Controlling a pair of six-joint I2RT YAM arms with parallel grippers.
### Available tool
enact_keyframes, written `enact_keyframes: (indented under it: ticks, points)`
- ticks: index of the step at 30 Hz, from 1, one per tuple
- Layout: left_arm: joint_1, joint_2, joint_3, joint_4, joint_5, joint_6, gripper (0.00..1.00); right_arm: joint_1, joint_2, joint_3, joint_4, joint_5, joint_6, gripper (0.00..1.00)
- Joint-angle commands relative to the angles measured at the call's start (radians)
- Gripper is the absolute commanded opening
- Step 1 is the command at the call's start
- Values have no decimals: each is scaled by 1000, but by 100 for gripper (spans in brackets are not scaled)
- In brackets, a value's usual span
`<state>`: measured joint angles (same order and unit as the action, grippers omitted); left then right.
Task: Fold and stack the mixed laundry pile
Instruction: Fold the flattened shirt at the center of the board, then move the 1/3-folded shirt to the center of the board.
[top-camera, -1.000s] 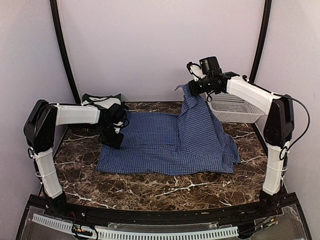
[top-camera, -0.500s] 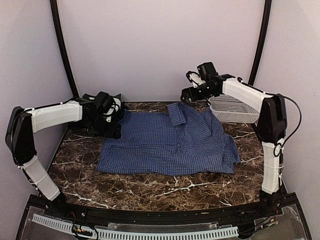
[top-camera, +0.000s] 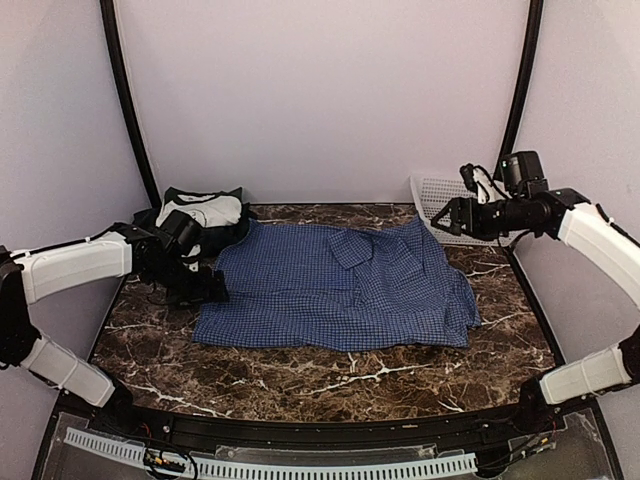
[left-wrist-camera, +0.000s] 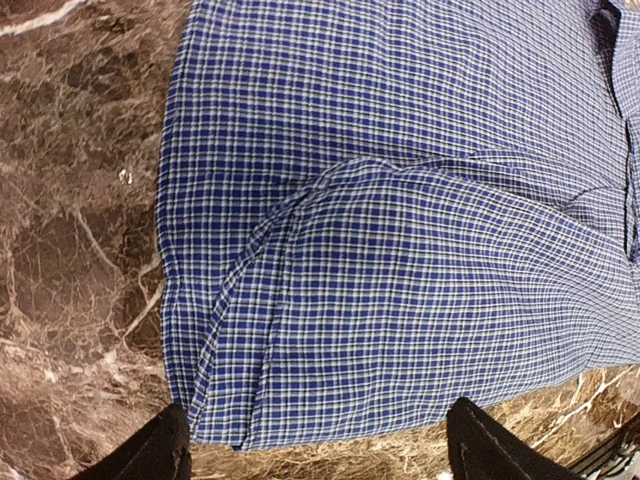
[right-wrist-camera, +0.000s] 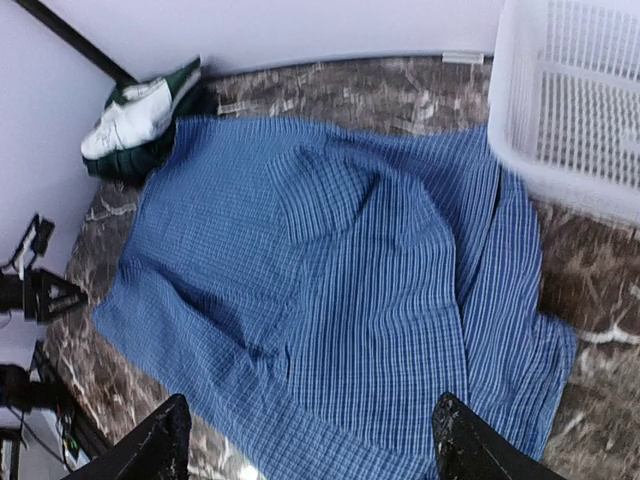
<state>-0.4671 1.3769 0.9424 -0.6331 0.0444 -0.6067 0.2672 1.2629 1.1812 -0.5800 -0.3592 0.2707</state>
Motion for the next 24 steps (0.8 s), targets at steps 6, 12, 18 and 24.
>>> enact_keyframes:
  ticks: [6, 12, 18, 24]
  points:
    - [15, -83, -144, 12, 36, -179, 82, 3, -240, -354, -116, -9, 219, 68]
    - [16, -95, -169, 0, 2, -210, 79, 8, -324, -457, -160, 117, 342, 54]
    - [16, -77, -186, -7, -22, -274, 73, 56, -303, -501, -150, 213, 474, 44]
    - [16, -79, -224, 16, -24, -313, 72, 57, -243, -556, -113, 269, 515, 43]
